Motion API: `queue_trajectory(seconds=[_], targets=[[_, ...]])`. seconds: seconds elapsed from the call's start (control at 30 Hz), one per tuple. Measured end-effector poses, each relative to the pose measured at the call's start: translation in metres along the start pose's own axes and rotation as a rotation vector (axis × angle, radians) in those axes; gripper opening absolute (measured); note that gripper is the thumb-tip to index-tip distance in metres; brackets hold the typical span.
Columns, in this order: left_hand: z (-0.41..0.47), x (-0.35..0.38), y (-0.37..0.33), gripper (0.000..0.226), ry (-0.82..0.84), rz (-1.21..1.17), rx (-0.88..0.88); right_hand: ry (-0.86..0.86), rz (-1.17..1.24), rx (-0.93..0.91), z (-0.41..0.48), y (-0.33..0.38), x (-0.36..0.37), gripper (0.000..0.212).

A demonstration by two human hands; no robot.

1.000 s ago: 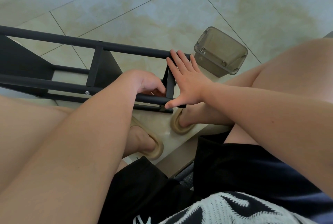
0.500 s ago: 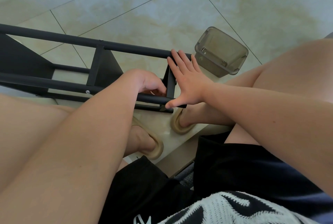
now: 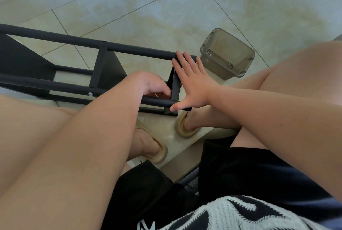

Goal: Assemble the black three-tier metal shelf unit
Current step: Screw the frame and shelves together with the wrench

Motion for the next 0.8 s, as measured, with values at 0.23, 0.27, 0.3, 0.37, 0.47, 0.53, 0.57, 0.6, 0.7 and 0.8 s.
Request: queue_trajectory(seconds=[0.23, 0.27, 0.3, 0.37, 0.47, 0.53, 0.57, 0.6, 0.7, 0.8], targets=[[-0.0004, -0.0007, 0.0039, 0.025, 0.045, -0.011, 0.011, -0.001, -0.002, 0.0, 0.0008, -0.0009, 0.0007, 0.148], [0.0001, -0.0004, 0.0038, 0.023, 0.047, -0.017, 0.014, 0.0, -0.002, -0.001, 0.0005, -0.0008, 0.0005, 0.147], [0.0001, -0.0002, 0.0034, 0.024, 0.044, -0.023, 0.012, 0.001, -0.002, -0.001, 0.0003, -0.0006, 0.0005, 0.147], [0.0022, 0.0002, 0.003, 0.023, 0.028, -0.023, 0.002, 0.002, 0.0, 0.0, 0.0001, -0.0006, 0.0004, 0.147], [0.0043, -0.0001, 0.0025, 0.012, 0.006, 0.003, -0.001, -0.001, 0.002, -0.002, 0.0001, -0.0005, 0.0001, 0.147], [0.0045, -0.0002, 0.0025, 0.008, 0.014, 0.014, -0.006, -0.001, 0.003, -0.002, 0.0003, -0.0006, 0.0001, 0.147], [0.0034, -0.0002, 0.0025, 0.008, 0.019, 0.016, -0.009, 0.0, 0.004, -0.002, 0.0001, -0.0004, 0.0, 0.147], [0.0035, -0.0006, 0.0034, 0.008, 0.026, 0.014, -0.009, 0.0, 0.005, -0.001, -0.0002, -0.0002, -0.0001, 0.147], [0.0005, 0.0, 0.0027, 0.01, 0.054, -0.03, -0.004, 0.001, 0.005, -0.001, -0.0008, 0.0002, -0.0003, 0.146], [0.0013, 0.0011, 0.0028, 0.011, 0.043, -0.064, -0.02, -0.001, -0.002, -0.001, -0.0012, 0.0004, -0.0005, 0.146]])
Point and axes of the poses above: each hand's wrist, its own z-axis towards the middle knuckle, its own x-axis out of the palm, y = z × x, the point moved 5 cm from there along z, towards the middle knuckle, and after that the axes turned 11 degrees about z, right-handed, at the moved point
